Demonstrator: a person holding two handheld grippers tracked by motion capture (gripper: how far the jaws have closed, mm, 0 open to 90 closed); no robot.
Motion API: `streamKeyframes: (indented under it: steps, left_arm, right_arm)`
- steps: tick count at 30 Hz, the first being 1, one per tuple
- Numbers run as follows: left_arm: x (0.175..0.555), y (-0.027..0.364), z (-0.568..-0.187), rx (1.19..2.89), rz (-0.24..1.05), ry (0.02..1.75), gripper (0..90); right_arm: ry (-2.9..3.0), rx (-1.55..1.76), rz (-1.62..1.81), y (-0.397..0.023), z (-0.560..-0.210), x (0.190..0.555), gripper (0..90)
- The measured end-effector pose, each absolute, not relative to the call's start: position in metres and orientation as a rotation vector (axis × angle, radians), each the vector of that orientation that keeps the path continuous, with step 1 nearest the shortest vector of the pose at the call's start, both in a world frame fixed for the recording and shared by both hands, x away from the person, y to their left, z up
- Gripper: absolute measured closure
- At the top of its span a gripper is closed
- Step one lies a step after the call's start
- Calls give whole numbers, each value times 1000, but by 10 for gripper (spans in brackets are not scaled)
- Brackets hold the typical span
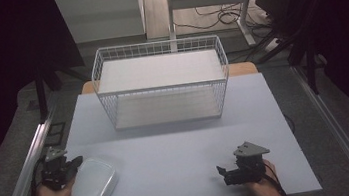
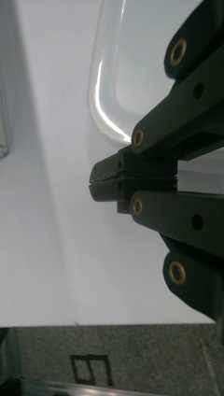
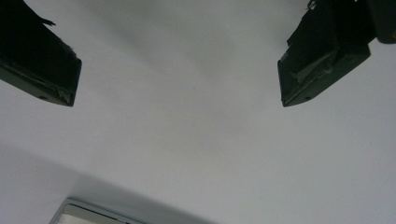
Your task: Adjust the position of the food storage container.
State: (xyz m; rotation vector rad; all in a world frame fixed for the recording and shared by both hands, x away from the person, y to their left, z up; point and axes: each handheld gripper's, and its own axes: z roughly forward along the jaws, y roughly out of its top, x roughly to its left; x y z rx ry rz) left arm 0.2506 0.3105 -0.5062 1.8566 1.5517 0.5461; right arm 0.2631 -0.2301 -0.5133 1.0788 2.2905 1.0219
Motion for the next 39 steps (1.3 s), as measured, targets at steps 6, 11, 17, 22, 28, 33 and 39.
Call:
streamKeyframes:
  steps: [6, 11, 17, 22, 28, 33, 39]
  left_arm:
    - [233, 320, -496, 1776, 566, 1538, 900]
    - [189, 325, -487, 1714, 595, 1518, 900]
    - [150, 318, -489, 1712, 604, 1491, 900]
    - [132, 315, -498, 1722, 569, 1497, 900]
    - [125, 312, -501, 1762, 535, 1528, 900]
    - [126, 315, -505, 1723, 519, 1543, 900]
    - [139, 318, -508, 1686, 512, 1543, 900]
  right_arm:
    - [2286, 1087, 1023, -231, -513, 263, 0]
    - [2291, 1082, 1016, -231, -513, 263, 0]
    - [2289, 1084, 1010, -231, -513, 263, 0]
    - [2285, 1085, 1000, -230, -514, 263, 0]
    - [2275, 1091, 996, -230, -514, 263, 0]
    - [2277, 1102, 996, -230, -514, 263, 0]
    - [2268, 1108, 1036, -225, -513, 262, 0]
